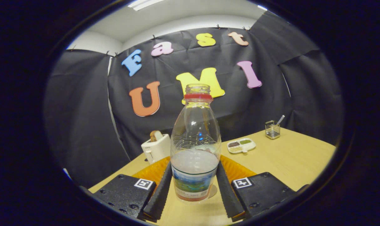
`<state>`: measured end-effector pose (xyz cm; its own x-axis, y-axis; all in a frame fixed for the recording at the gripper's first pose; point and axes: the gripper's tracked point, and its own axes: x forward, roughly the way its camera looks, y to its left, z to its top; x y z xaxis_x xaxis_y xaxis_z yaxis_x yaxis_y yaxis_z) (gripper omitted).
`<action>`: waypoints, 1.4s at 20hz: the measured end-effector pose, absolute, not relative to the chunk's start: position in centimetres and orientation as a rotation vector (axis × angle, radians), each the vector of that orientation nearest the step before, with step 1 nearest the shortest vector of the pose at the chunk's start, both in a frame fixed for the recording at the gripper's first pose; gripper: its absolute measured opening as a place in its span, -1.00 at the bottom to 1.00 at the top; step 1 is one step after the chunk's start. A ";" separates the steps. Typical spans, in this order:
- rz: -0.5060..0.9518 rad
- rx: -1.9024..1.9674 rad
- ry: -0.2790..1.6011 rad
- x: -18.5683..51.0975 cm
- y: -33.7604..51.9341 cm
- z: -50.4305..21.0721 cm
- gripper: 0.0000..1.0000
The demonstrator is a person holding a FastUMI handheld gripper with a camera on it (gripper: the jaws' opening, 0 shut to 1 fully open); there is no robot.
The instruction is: Take the bottle from table, then pour the juice into the cup, finally place the bottle on the coaster
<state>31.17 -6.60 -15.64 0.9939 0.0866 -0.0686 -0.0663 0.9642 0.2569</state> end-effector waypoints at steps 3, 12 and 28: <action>0.031 0.188 0.105 34.2 -6.7 -18.3 0.55; 0.043 0.084 0.111 39.2 -4.0 -24.2 0.56; 0.007 0.102 0.105 32.5 -4.9 -19.2 1.00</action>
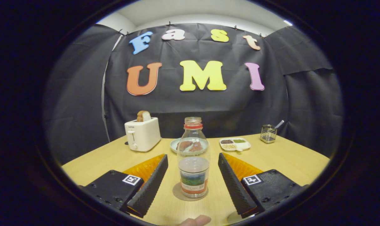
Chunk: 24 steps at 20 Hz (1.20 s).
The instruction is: Take the bottle from table, then pour the juice into the cup, finally place the bottle on the coaster
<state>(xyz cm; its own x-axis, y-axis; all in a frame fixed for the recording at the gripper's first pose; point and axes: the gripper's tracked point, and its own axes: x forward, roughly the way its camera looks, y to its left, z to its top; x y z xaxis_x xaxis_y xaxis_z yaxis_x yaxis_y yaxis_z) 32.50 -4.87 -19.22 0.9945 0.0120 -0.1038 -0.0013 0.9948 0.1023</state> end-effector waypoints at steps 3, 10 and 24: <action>0.017 0.118 0.087 28.8 -5.5 -16.5 1.00; 0.030 0.101 0.032 18.6 -7.2 -9.7 1.00; 0.076 0.145 0.005 6.6 -9.0 -3.0 1.00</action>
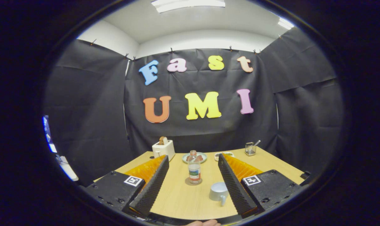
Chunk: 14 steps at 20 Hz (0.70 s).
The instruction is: Take the bottle from table, then pour the juice into the cup, finally place the bottle on the coaster
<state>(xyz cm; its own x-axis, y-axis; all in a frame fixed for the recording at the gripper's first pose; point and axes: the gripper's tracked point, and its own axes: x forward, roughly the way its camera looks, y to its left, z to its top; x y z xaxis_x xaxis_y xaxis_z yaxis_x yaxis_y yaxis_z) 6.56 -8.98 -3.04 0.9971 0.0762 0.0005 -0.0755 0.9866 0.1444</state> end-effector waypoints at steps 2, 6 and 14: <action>0.055 0.148 0.009 5.8 -9.9 -2.4 1.00; 0.018 0.150 -0.023 3.8 -11.3 -0.5 1.00; 0.021 0.117 -0.041 0.8 -10.6 0.5 1.00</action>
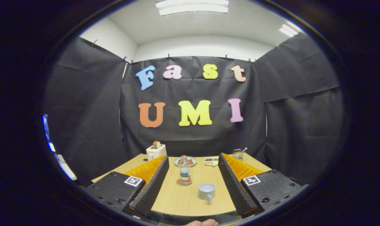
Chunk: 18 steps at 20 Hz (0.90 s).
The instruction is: Take the bottle from table, then pour the juice into the cup, finally place the bottle on the coaster
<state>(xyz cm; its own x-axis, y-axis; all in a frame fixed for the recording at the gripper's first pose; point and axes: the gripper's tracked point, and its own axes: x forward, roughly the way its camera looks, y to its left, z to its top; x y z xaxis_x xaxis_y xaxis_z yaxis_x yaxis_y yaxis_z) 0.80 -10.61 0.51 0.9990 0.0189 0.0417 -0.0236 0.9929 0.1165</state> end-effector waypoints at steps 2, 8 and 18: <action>0.029 0.120 -0.048 0.4 -10.5 0.7 1.00; 0.041 0.103 -0.023 0.3 -9.0 -0.5 1.00; 0.036 0.096 -0.027 -1.0 -8.2 -0.5 1.00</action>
<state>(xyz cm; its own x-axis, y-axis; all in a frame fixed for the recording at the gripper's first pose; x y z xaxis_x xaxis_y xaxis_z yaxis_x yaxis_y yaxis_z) -0.95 -8.21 -0.53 0.9990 0.0341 0.0290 -0.0367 0.9948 0.0951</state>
